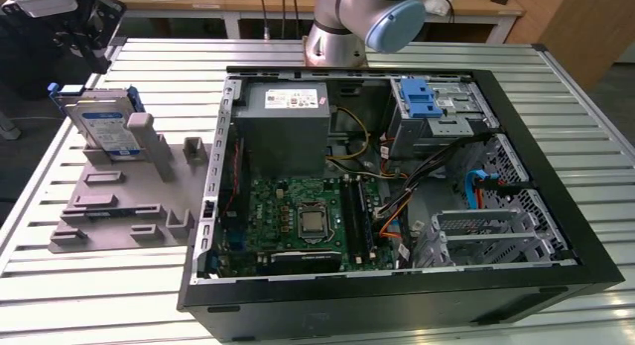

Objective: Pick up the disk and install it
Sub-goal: 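Reach for the disk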

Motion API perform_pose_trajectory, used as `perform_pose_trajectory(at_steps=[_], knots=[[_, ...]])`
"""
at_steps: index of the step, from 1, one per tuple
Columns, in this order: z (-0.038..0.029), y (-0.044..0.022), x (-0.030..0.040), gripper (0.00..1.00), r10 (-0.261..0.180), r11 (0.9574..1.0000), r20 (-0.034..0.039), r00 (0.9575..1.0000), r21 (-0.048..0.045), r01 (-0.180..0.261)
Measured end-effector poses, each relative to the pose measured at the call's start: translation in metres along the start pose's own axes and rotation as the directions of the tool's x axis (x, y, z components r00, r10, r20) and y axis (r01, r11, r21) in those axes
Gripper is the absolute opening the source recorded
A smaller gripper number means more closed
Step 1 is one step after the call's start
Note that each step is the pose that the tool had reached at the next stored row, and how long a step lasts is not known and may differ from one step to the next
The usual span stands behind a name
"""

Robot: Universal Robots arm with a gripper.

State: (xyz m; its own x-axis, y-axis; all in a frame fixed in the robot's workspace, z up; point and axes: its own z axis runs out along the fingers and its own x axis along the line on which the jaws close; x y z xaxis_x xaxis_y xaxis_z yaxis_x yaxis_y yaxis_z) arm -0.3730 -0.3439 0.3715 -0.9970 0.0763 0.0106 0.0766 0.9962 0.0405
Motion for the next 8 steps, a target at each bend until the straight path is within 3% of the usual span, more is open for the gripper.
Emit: perform_pose_trajectory(at_steps=[4, 8], knots=[[0.0, 0.0, 0.0007, 0.11, 0.0, 1.0, 0.0, 1.0, 0.0001, 0.0], [0.0005, 0.0003, 0.006, 0.11, 0.0, 1.0, 0.0, 1.0, 0.0, 0.0]])
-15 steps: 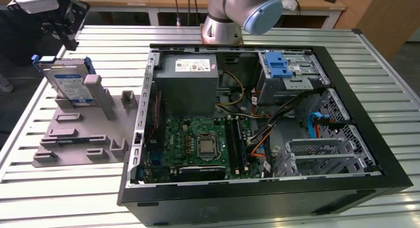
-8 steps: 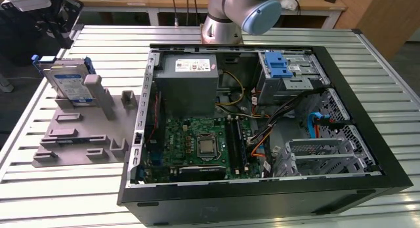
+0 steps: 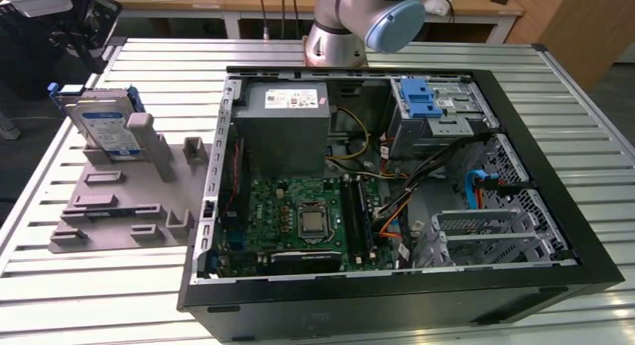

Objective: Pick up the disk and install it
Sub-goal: 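Reach for the disk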

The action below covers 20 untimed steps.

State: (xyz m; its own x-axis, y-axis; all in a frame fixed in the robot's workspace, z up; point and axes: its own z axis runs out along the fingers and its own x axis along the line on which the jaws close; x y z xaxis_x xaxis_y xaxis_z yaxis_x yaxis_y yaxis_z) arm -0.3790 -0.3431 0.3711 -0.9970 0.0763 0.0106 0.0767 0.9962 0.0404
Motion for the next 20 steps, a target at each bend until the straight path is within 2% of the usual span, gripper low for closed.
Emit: perform_pose_trajectory(at_steps=[20], knots=[[0.0037, -0.0018, 0.0368, 0.11, 0.0, 1.0, 0.0, 1.0, 0.0, 0.0]])
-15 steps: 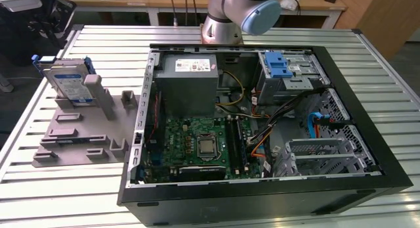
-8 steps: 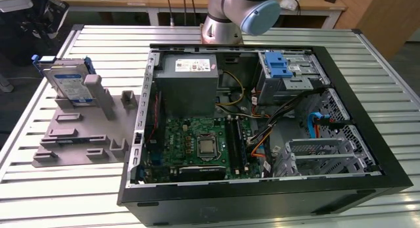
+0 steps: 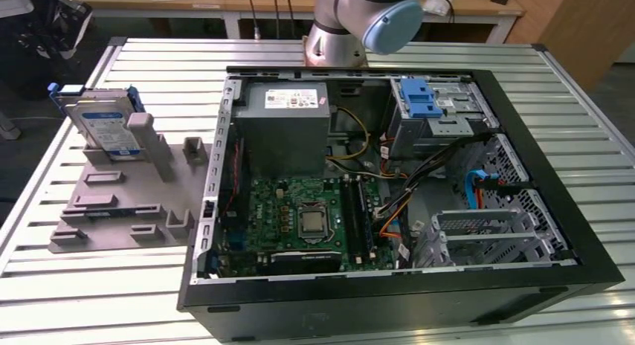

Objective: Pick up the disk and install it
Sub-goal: 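Reach for the disk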

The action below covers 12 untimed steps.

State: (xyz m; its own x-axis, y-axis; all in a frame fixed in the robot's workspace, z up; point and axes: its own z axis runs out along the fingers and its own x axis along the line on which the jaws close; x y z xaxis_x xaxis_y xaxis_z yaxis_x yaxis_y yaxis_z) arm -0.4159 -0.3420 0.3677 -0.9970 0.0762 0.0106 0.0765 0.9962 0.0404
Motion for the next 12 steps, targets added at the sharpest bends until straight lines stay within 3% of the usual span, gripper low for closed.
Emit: perform_pose_trajectory(at_steps=[5, 12], knots=[[0.001, -0.0003, 0.0082, 0.11, 0.0, 1.0, 0.0, 1.0, 0.0, 0.0], [0.0011, -0.0002, 0.0092, 0.11, 0.0, 1.0, 0.0, 1.0, 0.0, 0.0]])
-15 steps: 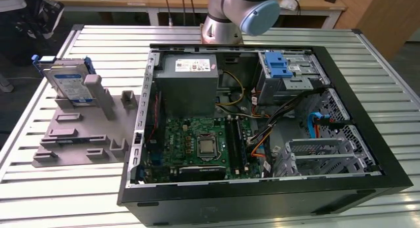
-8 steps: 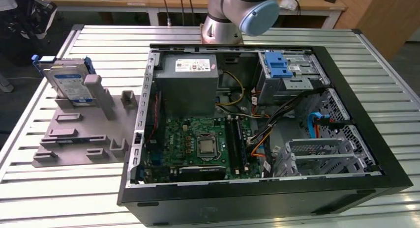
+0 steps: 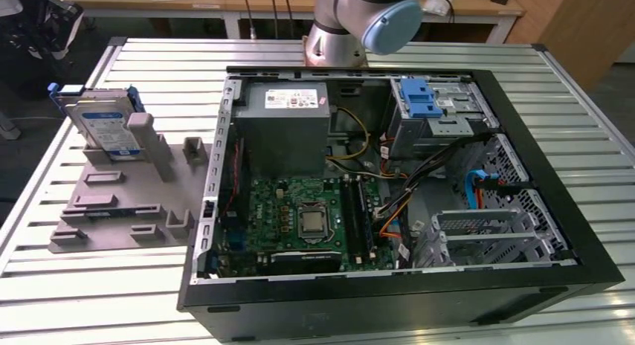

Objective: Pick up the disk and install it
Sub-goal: 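Pick up the disk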

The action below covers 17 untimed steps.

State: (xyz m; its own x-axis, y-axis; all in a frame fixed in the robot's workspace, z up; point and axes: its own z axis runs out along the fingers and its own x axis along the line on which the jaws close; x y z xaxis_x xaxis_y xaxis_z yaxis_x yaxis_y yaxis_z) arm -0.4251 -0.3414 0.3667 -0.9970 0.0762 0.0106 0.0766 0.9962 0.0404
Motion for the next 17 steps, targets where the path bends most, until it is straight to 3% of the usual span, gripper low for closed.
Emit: perform_pose_trajectory(at_steps=[9, 17], knots=[[0.0, 0.0, 0.0002, 0.11, -0.004, 1.0, -0.0002, 1.0, 0.0001, 0.004], [0.0, 0.0, 0.0002, 0.11, -0.043, 0.9991, -0.0018, 0.9991, 0.0004, 0.043]])
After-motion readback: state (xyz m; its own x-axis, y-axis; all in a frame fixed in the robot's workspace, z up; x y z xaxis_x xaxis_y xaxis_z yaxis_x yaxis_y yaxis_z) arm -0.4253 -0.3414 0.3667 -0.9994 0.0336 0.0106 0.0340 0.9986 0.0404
